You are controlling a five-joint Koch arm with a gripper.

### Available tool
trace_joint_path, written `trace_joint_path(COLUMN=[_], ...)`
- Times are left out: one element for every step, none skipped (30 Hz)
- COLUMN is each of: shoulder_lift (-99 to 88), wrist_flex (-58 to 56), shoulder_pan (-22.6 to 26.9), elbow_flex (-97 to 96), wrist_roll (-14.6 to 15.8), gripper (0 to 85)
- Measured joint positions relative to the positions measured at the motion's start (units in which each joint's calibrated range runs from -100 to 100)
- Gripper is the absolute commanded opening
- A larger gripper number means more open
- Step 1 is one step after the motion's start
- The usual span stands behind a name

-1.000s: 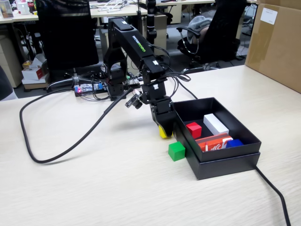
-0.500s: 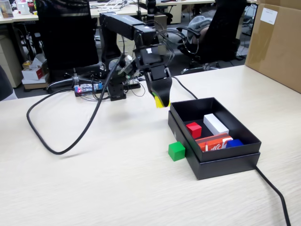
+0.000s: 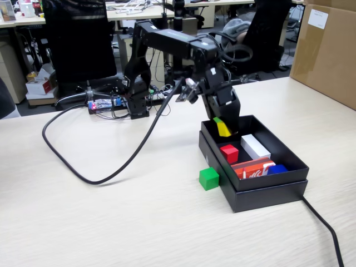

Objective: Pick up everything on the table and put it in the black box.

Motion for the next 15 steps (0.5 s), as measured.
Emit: trace_joint_path(shoulder_lift=[0.52,1.17,1.68,2.07,2.20,2.20,2.20,2.33,2.20,2.33,2.33,2.33,2.20,2.33,2.20], wrist_flex=[0.08,0.08,0.08,0.08,0.08,0.08,0.08,0.08,0.08,0.23,0.31,0.31,0.54,0.62,0.62], shoulder_pan=[0.05,0.05,0.05,0.15,0.24,0.29,0.29,0.34,0.39,0.44,0.39,0.39,0.39,0.39,0.39], elbow_flex=[0.18,0.18,0.00,-0.27,-0.91,-1.10,-1.10,-1.55,-2.37,-2.83,-3.01,-3.10,-3.47,-3.47,-3.47], wrist_roll=[0.10,0.15,0.15,0.10,0.15,0.15,0.15,0.15,0.20,0.15,0.15,0.15,0.15,0.15,0.15], gripper=[10.8,12.4,12.5,12.6,14.9,21.0,26.2,29.9,33.1,35.4,37.4,39.6,41.2,41.6,41.6])
